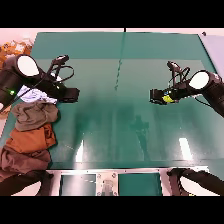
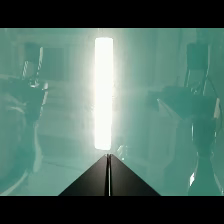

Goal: Fold the shirts.

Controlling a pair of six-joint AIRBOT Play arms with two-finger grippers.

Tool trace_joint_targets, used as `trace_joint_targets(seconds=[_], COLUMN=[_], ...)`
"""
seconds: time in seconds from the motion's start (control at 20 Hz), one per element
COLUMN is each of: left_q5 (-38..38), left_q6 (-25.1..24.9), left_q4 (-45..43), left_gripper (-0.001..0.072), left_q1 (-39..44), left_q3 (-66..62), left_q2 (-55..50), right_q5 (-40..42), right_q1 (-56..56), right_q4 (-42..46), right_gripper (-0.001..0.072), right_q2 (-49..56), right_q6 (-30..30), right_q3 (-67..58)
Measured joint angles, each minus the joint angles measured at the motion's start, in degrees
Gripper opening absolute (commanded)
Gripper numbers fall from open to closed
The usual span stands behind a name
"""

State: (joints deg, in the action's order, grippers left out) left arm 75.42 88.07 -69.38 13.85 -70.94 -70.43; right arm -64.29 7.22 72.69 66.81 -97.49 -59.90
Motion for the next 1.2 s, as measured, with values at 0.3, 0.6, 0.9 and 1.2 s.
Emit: trace_joint_targets(seconds=[0.3,0.6,0.9,1.2], left_q5=[-4.20,-12.09,-25.51,-38.49], left_q6=[0.00,0.50,4.02,2.51], left_q4=[0.42,-7.89,-20.85,-18.29], left_gripper=[0.0026,0.0720,0.0720,0.0720], left_q1=[0.00,-0.20,-11.19,-22.62], left_q3=[0.00,0.00,0.00,0.00], left_q2=[0.00,0.00,-4.17,-17.07], right_q5=[0.02,1.51,5.68,9.79], right_q1=[0.00,0.00,0.00,0.00], right_q4=[0.00,0.00,-0.02,-0.02], right_gripper=[0.0014,0.0014,0.0015,0.0059], right_q2=[0.00,0.00,0.00,0.00], right_q6=[0.00,0.00,-0.02,0.00], right_q3=[0.02,0.00,0.09,0.11])
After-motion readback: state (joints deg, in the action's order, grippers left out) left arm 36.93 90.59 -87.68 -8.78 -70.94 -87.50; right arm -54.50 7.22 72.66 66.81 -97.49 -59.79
